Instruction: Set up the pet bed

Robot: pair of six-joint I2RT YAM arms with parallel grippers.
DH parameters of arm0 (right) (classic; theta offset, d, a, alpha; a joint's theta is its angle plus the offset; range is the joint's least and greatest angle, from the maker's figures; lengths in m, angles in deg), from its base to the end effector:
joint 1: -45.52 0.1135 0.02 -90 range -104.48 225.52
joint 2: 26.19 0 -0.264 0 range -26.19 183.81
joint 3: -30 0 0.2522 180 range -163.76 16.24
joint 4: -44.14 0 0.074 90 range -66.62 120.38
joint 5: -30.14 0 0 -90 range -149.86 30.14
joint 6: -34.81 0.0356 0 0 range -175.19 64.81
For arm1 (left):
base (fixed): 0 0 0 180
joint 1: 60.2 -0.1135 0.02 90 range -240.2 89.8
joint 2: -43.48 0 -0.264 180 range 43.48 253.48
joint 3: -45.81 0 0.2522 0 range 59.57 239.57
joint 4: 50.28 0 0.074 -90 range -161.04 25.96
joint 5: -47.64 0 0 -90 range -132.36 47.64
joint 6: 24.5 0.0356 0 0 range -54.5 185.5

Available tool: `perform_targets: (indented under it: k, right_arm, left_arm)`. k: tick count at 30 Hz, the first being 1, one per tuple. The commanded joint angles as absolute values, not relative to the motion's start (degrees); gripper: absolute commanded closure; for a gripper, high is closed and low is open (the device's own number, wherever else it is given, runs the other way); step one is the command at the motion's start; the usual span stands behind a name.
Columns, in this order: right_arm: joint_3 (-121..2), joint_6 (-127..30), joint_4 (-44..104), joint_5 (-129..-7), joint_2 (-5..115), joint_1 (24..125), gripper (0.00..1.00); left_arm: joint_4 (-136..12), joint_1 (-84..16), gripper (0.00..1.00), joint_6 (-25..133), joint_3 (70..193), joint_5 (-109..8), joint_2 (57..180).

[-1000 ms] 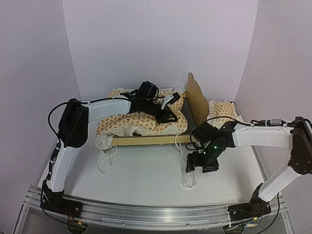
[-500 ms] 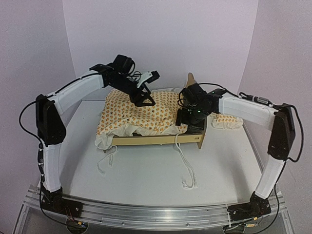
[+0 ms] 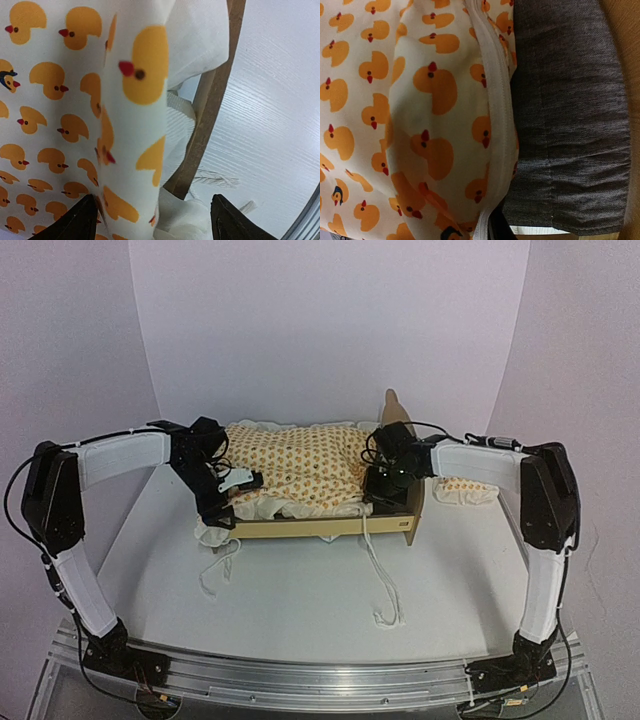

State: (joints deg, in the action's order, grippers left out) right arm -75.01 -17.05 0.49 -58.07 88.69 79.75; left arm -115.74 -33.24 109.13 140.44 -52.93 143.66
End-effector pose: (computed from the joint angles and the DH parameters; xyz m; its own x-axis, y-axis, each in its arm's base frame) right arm 0.3683 0.2492 0.2217 -0.8606 0.1611 -0.4831 -0.0196 0.9375 0.3474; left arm 0.3118 -0.1659 0.2459 -0.2658 0.8962 -0.3552 0.9426 0.3188 0.0990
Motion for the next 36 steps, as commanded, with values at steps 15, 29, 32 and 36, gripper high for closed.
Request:
perform_targets:
  k: [15, 29, 32, 36]
  right_arm:
    - [-80.6, -24.6, -11.2, -46.7, 72.6, 79.9, 1.0]
    - [-79.2, -27.0, -19.8, -44.5, 76.7, 78.9, 0.98]
    - [-84.2, -27.8, -20.1, -47.3, 81.2, 78.9, 0.74]
    - [-86.3, -28.1, -21.2, -50.4, 80.3, 79.8, 0.48]
  left_arm:
    - [-112.3, -39.5, 1.0, 110.5, 148.5, -53.0, 143.0]
    - [-117.8, -40.4, 0.99, 116.0, 144.3, -61.0, 142.1]
    - [-114.6, -40.4, 0.69, 115.6, 143.9, -59.6, 142.7]
    - [-116.6, -40.3, 0.45, 115.4, 148.5, -64.7, 142.3]
